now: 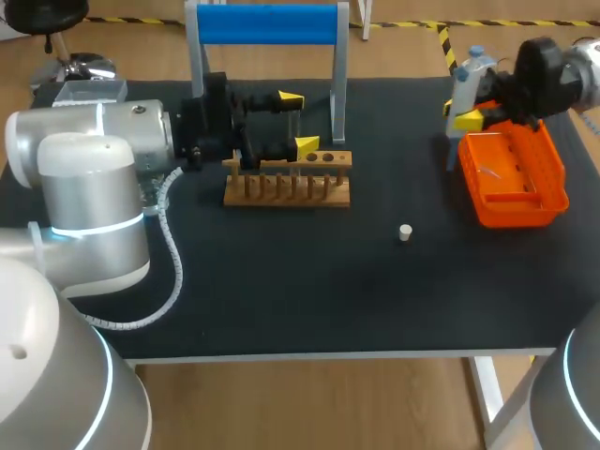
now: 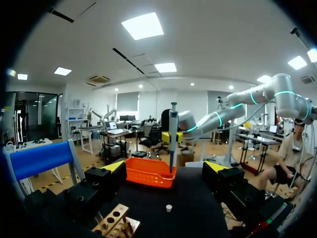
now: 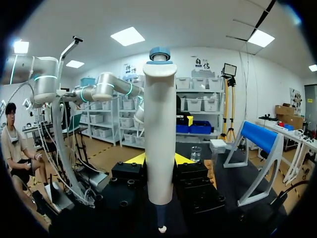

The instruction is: Invert the test tube, pick up the pipette, mount the tip to pipette, aspirate from beaker and dispense into the tube, eject the tip, return the pipette, and cap with the stopper.

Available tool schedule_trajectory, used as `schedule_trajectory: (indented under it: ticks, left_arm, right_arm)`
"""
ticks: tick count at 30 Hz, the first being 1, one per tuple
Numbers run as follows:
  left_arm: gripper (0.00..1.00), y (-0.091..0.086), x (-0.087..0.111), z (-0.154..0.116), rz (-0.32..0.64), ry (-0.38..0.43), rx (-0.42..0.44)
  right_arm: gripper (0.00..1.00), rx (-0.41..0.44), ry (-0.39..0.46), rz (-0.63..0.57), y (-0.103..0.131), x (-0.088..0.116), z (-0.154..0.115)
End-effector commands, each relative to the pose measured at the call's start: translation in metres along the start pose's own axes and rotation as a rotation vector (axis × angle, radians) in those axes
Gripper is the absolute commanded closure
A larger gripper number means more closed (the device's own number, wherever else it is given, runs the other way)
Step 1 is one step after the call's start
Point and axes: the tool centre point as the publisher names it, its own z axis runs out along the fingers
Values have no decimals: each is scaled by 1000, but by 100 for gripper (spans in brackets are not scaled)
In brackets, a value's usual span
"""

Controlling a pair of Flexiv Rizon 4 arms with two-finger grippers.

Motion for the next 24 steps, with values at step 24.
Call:
schedule_trajectory:
  ticks: [24]
  left_arm:
    - [0, 1, 1, 2, 1, -5, 4]
  right_arm:
    - [100, -11, -30, 2, -14, -9, 128]
